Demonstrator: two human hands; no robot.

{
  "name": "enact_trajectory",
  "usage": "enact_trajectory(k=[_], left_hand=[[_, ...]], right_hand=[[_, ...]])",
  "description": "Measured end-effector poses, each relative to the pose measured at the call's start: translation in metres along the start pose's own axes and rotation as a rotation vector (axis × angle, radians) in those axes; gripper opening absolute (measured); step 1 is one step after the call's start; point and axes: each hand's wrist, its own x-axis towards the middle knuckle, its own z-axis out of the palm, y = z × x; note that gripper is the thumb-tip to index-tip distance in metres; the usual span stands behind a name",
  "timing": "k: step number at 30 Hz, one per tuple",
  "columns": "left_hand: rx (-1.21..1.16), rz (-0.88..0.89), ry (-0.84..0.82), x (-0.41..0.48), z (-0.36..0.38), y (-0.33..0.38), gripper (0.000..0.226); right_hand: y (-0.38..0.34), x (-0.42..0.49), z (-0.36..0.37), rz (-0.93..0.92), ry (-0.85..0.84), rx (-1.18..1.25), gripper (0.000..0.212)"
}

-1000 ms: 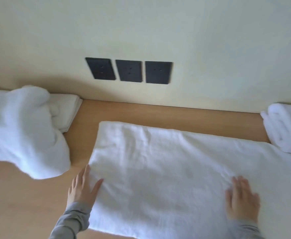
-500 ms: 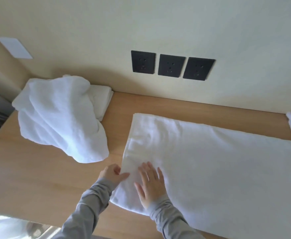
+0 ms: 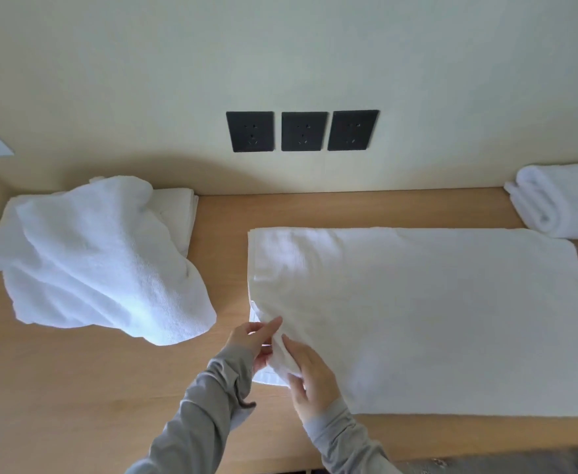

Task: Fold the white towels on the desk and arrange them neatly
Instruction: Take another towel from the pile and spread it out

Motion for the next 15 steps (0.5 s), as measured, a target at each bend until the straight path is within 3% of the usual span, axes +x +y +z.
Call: enact_trajectory(k=[2,5,8,10,12,15], left_hand=[[-0.080,-0.057,0.006,-0.001,-0.001,-0.003,0.036],[0.071,-0.148,0.034,0.001,-0.012,-0.009,0.046],[0.259,-0.163,0.021,0.001,-0.022,-0.017,0.034],[0.279,-0.120,0.004,0.002,-0.029,-0.023,0.018],[0.336,-0.072,0.023,0.003,-0.033,-0.029,0.015],[0.556,0.008,0.102,0.004,-0.034,-0.039,0.018]], right_hand=[[-0.003,0.005,-0.001,0.253,0.061,0.186,0.014],[-0.004,0.035,-0.022,0.486,0.206,0.296,0.029],[-0.013,0.073,-0.070,0.265,0.460,0.197,0.034],[-0.021,0.082,-0.088,0.075,0.601,0.096,0.021],[-0.027,0.071,-0.078,-0.040,0.535,0.029,0.012],[-0.022,0.037,-0.038,-0.054,0.258,-0.051,0.023]])
